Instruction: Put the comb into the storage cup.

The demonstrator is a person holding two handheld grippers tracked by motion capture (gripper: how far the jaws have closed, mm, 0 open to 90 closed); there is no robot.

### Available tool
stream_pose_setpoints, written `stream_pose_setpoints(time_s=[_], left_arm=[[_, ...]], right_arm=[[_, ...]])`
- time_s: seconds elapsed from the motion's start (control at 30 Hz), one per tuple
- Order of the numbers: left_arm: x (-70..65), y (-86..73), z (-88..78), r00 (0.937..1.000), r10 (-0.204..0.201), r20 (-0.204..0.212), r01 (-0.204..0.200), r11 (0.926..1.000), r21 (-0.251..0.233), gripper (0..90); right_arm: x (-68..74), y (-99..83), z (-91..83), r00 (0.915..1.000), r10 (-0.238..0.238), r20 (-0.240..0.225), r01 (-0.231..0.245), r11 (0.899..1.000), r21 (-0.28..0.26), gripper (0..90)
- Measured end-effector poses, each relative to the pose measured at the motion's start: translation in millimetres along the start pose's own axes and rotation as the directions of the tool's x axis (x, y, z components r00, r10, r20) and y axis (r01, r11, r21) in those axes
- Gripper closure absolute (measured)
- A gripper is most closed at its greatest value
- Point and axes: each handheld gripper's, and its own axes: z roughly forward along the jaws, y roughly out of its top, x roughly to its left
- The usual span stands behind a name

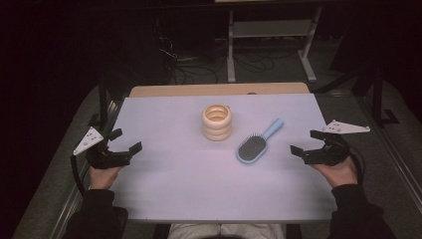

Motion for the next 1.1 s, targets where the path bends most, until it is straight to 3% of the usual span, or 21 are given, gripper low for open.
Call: stream_pose_setpoints(time_s=[0.5, 0.8, 1.1], left_arm=[[0.0, -0.3, 0.8, 1.0000, 0.002, 0.000, -0.002, 1.0000, 0.002, 0.0], [-0.4, -0.3, 1.0, 1.0000, 0.005, 0.001, -0.005, 1.0000, 0.006, 0.0], [-0.6, -0.3, 2.2, 1.0000, 0.007, 0.001, -0.007, 0.9999, 0.011, 0.0]], right_arm=[[-9.4, 31.6, -1.2, 0.9985, -0.046, 0.028, 0.045, 0.998, 0.036, 0.0], [-13.0, 40.9, 10.7, 0.9969, -0.070, 0.035, 0.068, 0.996, 0.062, 0.0], [-16.2, 58.0, 21.6, 0.9962, -0.084, 0.020, 0.083, 0.994, 0.073, 6.1]])
